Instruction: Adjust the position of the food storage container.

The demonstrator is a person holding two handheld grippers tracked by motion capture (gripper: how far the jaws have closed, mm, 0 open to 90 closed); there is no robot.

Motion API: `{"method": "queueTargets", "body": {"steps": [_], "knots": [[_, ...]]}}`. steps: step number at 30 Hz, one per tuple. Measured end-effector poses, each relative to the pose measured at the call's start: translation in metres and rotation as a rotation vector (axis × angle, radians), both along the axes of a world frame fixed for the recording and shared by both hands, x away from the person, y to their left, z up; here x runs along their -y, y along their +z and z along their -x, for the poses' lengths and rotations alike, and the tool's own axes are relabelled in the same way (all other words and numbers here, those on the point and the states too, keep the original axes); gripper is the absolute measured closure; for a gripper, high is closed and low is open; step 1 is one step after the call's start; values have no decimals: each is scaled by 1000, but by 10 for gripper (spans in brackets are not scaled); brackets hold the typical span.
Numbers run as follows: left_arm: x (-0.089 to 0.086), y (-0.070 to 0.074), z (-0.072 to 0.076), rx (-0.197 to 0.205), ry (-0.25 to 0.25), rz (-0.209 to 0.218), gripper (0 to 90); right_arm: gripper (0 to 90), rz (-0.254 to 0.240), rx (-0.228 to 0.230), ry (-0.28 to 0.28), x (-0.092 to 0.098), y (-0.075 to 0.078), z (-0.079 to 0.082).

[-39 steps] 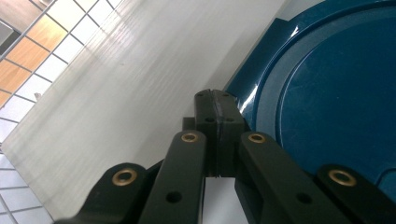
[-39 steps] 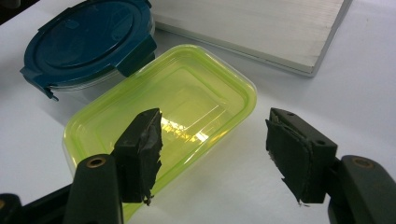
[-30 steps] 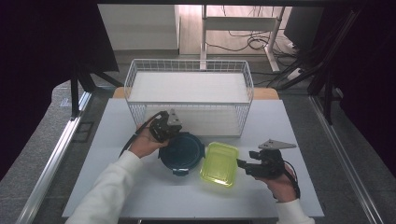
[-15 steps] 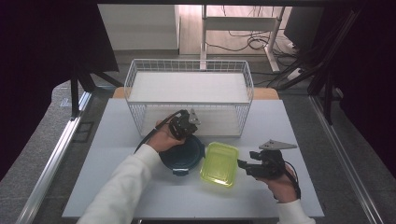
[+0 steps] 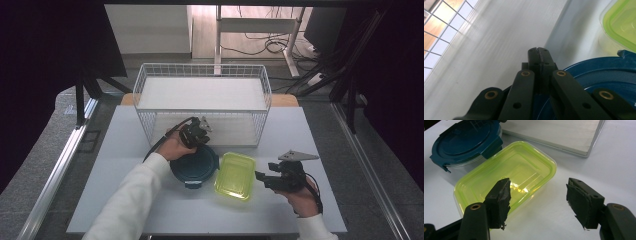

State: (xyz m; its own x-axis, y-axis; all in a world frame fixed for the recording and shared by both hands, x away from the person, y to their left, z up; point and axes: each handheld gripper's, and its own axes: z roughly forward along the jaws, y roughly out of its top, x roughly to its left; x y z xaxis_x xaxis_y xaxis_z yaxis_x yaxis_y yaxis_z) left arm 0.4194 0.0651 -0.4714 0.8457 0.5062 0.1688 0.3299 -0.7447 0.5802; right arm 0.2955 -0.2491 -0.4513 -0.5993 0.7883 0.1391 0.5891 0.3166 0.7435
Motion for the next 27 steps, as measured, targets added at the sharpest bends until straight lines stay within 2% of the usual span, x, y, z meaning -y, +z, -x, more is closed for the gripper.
{"method": "queueTargets", "body": {"steps": [7,10,11,18,23,27], "knots": [[-2,0,10,-4,-25,-9,900,356,-1,1,-4,2,0,1],[-3,-1,18,-7,-29,10,900,355,-2,1,-6,3,1,1],[-5,0,19,-8,-41,-9,900,356,-2,2,-7,3,1,1],[-18,0,38,-42,-38,8,900,355,-2,4,0,1,1,2],[-26,-2,52,-63,-30,42,900,355,-2,6,5,-1,2,3],[-28,-1,62,-58,-39,26,900,356,-2,8,8,-3,3,4]]}}
